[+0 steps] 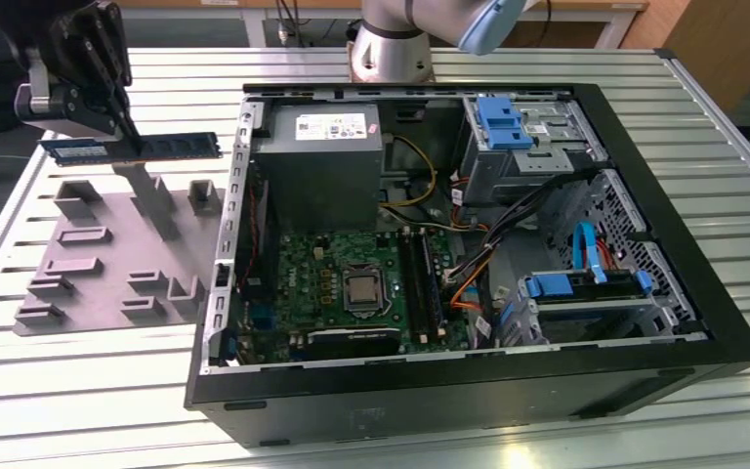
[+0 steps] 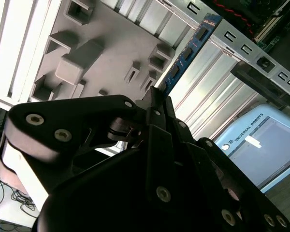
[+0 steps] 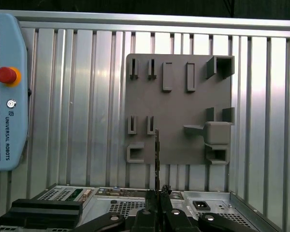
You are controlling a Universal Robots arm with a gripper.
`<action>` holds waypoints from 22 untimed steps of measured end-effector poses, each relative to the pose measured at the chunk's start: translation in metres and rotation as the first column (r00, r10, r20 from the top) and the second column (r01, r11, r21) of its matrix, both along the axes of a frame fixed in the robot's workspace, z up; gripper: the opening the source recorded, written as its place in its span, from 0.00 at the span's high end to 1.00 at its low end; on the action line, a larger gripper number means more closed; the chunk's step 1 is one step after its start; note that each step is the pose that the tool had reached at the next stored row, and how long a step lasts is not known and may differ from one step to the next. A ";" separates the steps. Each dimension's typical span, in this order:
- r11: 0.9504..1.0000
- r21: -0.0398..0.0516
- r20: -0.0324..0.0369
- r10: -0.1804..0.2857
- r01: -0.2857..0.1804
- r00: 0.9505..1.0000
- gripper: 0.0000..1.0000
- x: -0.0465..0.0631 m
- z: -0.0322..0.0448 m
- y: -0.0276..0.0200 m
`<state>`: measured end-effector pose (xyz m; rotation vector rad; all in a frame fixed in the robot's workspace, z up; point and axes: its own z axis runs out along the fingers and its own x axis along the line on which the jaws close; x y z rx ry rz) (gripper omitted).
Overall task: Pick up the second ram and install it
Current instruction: 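Pick up the second ram and move it above second insertion slot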
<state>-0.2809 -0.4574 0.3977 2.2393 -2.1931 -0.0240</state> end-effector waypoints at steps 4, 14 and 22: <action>1.000 0.000 0.000 0.000 0.000 1.000 0.86 0.003 0.0000 0.0000; 1.000 0.000 0.000 0.000 0.000 1.000 0.86 0.016 0.0000 0.0000; 1.000 0.000 0.000 0.000 0.000 1.000 0.86 0.024 0.0000 0.0000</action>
